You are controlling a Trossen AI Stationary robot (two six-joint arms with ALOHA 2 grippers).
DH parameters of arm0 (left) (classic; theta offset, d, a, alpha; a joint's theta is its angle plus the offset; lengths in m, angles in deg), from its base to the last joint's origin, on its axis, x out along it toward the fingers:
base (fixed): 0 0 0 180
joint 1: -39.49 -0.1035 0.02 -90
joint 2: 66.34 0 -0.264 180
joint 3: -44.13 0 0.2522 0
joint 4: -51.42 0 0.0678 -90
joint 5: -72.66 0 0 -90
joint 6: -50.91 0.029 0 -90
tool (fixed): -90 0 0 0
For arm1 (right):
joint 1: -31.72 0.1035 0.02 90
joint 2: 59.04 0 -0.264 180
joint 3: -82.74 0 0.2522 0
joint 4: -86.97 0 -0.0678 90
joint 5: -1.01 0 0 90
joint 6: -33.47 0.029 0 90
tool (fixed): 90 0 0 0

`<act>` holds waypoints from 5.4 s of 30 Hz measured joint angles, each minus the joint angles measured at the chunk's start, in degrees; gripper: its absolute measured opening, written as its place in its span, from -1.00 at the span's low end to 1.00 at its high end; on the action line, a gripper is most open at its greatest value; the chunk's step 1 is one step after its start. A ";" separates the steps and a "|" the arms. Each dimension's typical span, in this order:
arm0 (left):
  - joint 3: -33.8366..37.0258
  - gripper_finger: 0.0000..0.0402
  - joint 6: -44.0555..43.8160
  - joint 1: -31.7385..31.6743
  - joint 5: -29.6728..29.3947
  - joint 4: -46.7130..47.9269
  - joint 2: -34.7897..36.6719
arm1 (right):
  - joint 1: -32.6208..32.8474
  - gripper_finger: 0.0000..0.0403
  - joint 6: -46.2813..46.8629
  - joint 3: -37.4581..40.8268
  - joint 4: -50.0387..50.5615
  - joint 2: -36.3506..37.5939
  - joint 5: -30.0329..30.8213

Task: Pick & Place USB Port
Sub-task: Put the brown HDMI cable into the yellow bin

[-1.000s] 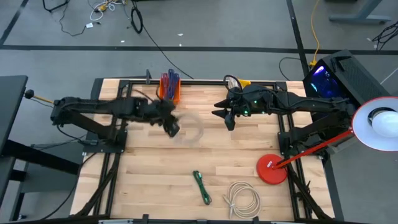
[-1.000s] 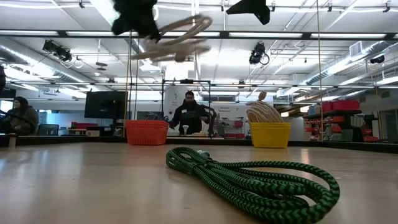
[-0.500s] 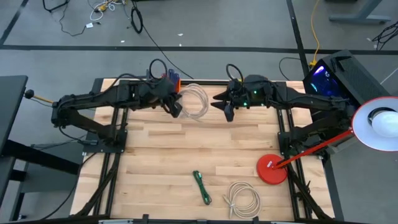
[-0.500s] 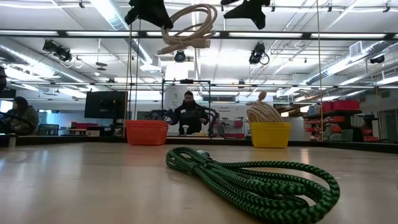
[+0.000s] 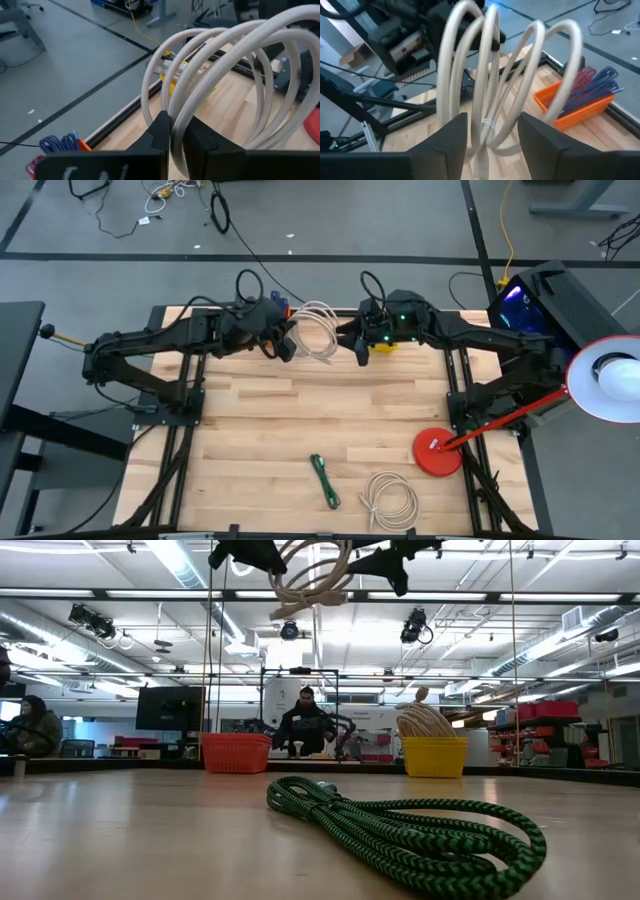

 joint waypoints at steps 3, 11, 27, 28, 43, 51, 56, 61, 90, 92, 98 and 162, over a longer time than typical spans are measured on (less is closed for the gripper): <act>0.02 -0.85 0.23 0.00 0.04 -0.62 0.00 | -0.01 -0.14 -0.01 0.01 -1.28 -1.12 0.00; 0.04 -0.85 0.56 0.04 1.37 -1.99 -0.02 | -0.20 -0.63 -2.07 0.01 -2.44 -3.50 0.68; 0.04 -0.45 -1.40 -0.02 1.28 -1.78 0.00 | -0.85 -0.87 -4.28 0.01 -2.85 -3.50 2.49; 0.04 -0.43 -1.41 -0.02 1.23 -1.78 0.00 | -1.12 -0.87 -4.26 0.01 -2.89 -3.50 2.48; 0.04 -0.13 -1.08 -0.92 -0.99 -0.52 0.00 | -7.30 -0.87 -4.17 0.01 -2.18 -2.94 1.83; 0.04 -0.06 -1.63 -1.29 -0.40 0.67 0.00 | -15.50 -0.87 -6.03 0.01 7.40 0.75 11.36; 0.04 -0.07 -1.65 -1.29 -0.36 1.17 0.00 | -20.59 -0.87 -7.23 0.01 15.79 3.70 18.85; 0.04 -0.07 -1.65 -1.29 -0.36 1.56 0.02 | -23.43 -0.87 -6.62 0.01 26.99 5.04 25.23; 0.04 -0.07 -3.18 -1.29 2.74 1.92 0.02 | -25.29 -0.87 2.79 13.51 32.86 4.02 26.93; 0.04 -0.07 -3.18 -1.29 2.72 1.92 0.02 | -25.69 -0.87 2.82 13.40 32.27 4.02 26.94; 0.04 -0.07 -3.18 -1.29 2.74 1.89 0.02 | -26.79 -0.87 4.25 13.28 28.15 4.02 27.50; 0.04 -0.07 -3.03 -1.29 2.68 1.92 0.02 | -26.43 -0.49 2.55 13.17 20.37 -2.51 22.93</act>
